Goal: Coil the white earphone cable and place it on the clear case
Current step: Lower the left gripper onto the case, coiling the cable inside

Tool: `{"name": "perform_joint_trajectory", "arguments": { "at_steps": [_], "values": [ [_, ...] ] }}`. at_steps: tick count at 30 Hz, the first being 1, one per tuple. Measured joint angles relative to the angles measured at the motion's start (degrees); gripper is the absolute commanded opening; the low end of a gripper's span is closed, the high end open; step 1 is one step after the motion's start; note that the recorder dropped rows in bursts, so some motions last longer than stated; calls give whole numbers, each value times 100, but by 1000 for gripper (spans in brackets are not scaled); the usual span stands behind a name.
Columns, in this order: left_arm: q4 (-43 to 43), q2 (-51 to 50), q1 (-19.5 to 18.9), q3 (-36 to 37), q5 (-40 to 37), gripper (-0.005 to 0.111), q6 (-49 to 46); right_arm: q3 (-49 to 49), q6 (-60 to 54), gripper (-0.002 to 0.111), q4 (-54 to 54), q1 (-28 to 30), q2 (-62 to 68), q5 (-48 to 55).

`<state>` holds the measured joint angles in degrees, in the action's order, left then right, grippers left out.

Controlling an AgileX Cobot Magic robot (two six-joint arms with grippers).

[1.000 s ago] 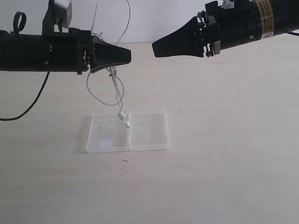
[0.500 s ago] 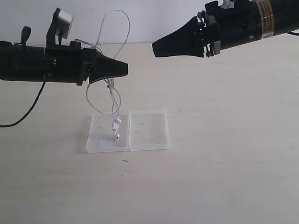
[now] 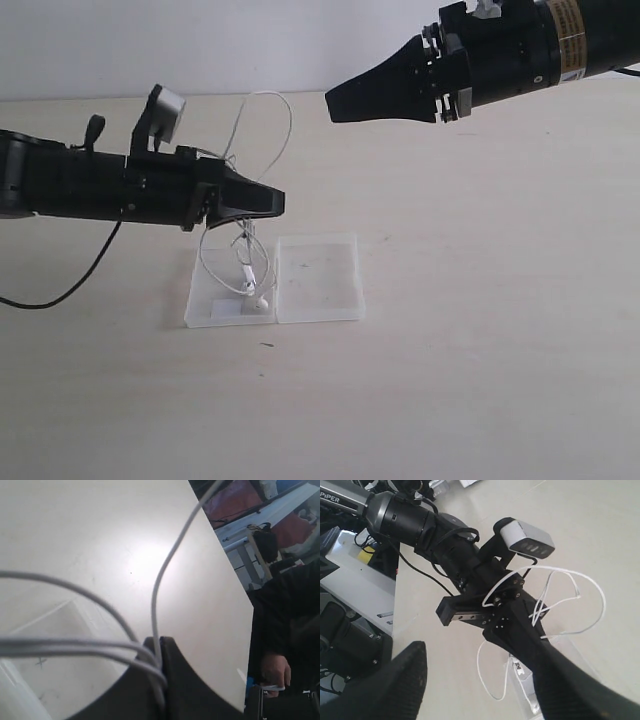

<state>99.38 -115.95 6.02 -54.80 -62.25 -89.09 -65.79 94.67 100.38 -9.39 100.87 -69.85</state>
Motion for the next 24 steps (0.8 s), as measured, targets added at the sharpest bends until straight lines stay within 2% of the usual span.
{"name": "perform_joint_trajectory", "arguments": {
  "at_steps": [9, 17, 24],
  "values": [
    [0, -82, 165, 0, -120, 0, -3, 0, 0, 59, 0, 0, 0, 0],
    [0, -82, 165, 0, 493, 0, -44, 0, 0, 59, 0, 0, 0, 0],
    [0, -82, 165, 0, 700, 0, -151, 0, 0, 59, 0, 0, 0, 0]
  ]
}}
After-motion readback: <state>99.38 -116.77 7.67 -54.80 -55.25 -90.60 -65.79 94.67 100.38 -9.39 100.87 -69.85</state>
